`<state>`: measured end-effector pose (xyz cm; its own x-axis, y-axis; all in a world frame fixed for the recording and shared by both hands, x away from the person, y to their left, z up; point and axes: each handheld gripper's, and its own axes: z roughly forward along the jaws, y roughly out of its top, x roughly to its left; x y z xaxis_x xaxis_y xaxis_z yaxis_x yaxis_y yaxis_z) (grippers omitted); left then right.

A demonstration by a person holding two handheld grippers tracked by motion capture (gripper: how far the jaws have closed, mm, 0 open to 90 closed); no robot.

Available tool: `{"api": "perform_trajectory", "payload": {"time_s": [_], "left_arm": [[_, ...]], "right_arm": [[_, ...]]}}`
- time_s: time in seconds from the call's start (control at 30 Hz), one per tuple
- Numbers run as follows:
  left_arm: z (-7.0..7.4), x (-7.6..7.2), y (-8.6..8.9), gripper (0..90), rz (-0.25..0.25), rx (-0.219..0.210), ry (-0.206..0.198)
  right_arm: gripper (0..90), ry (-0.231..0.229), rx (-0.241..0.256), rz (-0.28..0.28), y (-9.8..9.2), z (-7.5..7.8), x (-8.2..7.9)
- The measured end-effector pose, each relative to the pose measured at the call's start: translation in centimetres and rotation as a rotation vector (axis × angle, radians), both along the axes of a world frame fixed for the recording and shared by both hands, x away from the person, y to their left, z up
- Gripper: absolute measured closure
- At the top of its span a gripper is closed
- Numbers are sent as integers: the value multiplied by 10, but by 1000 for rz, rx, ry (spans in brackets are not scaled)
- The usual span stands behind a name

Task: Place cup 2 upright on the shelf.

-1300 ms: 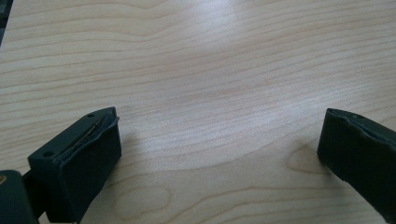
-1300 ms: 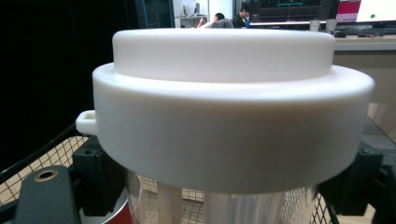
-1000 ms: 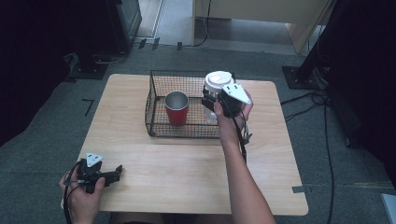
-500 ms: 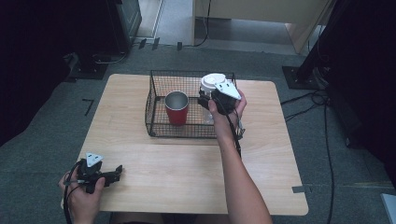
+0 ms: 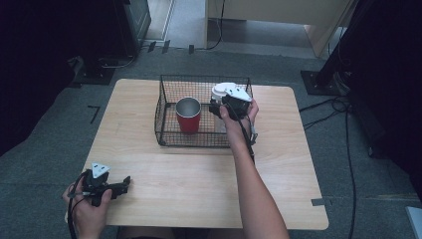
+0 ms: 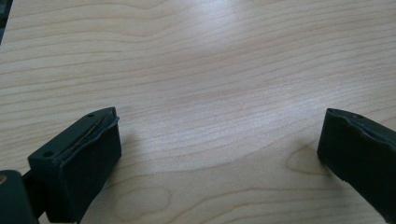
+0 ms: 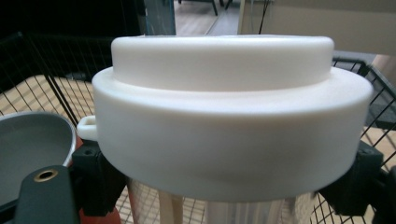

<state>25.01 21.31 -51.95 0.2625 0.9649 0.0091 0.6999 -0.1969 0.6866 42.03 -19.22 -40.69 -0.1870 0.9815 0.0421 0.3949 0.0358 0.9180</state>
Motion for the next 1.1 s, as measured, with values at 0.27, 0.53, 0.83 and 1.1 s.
{"api": "perform_trajectory", "payload": {"time_s": [0.27, 0.53, 0.83, 1.1], "left_arm": [[0, 0, 0, 0, 0, 0, 0], [0, 0, 0, 0, 0, 0, 0], [0, 0, 0, 0, 0, 0, 0], [0, 0, 0, 0, 0, 0, 0]], "right_arm": [[163, 43, -28, 25, 0, -6, -1], [163, 48, -45, 52, 1, -10, -12], [163, 29, -46, 31, -3, -14, -28], [163, 2, -48, 28, -8, -19, -49]]}}
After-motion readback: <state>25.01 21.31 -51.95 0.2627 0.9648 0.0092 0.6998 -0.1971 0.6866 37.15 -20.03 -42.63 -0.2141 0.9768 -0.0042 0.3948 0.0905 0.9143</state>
